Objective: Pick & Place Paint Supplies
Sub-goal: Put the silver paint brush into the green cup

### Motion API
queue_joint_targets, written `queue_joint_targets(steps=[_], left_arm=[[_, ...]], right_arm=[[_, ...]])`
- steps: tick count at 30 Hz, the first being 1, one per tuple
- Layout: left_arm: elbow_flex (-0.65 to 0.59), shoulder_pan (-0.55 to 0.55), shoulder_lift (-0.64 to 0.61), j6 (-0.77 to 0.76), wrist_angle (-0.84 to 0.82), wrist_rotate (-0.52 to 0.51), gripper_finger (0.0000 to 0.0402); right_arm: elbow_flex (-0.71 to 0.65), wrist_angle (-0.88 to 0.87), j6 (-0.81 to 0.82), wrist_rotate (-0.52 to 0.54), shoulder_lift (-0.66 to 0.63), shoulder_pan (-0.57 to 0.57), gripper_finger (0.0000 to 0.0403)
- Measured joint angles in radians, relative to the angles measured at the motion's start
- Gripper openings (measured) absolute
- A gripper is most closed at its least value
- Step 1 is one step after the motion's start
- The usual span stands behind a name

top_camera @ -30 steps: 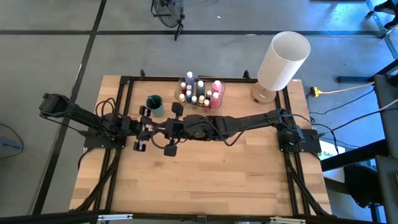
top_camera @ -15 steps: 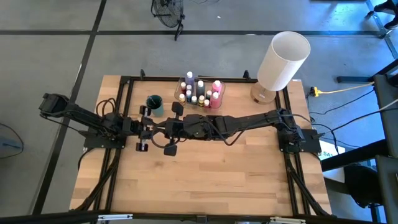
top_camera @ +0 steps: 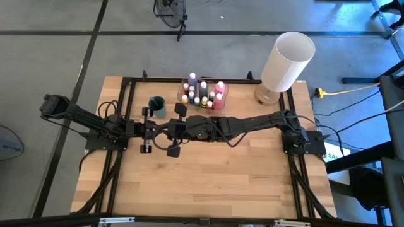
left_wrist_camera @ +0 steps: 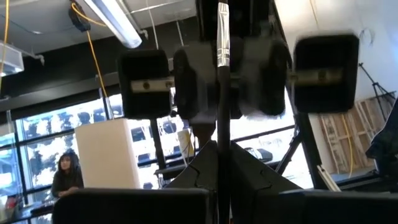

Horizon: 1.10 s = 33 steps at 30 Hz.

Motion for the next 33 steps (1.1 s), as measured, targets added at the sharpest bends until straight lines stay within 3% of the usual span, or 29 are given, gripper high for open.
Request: queue_joint_targets(steps=[4, 9, 11, 14, 17, 23, 28, 33], left_arm=[[0.001, 0.000, -0.001, -0.003, -0.001, -0.032, 0.0009], [0.001, 0.000, -0.002, -0.004, -0.022, -0.144, 0.0009], [0.001, 0.000, -0.006, -0.006, -0.034, -0.254, 0.0009], [0.001, 0.001, -0.014, 0.001, -0.084, -0.528, 0.0009], [0.001, 0.017, -0.014, 0.024, -0.106, -0.649, 0.0009], [-0.012, 0.122, -0.014, -0.012, -0.096, -0.665, 0.0009], [-0.090, 0.266, -0.013, -0.253, -0.090, -0.677, 0.0008], [-0.096, 0.302, -0.002, -0.264, -0.092, -0.708, 0.0008]], right_arm=[[-0.002, -0.024, -0.019, 0.039, -0.004, 0.009, 0.0115], [-0.002, -0.092, -0.015, 0.259, -0.045, 0.055, 0.0182], [-0.002, -0.164, 0.010, 0.374, -0.071, 0.087, 0.0198], [-0.001, -0.278, 0.063, 0.498, -0.091, 0.138, 0.0208], [-0.001, -0.411, 0.083, 0.489, -0.094, 0.181, 0.0209], [-0.034, -0.509, 0.220, 0.453, -0.094, 0.213, 0.0203], [-0.055, -0.517, 0.238, 0.453, -0.095, 0.223, 0.0201], [-0.093, -0.523, 0.256, 0.450, -0.093, 0.223, 0.0201]])
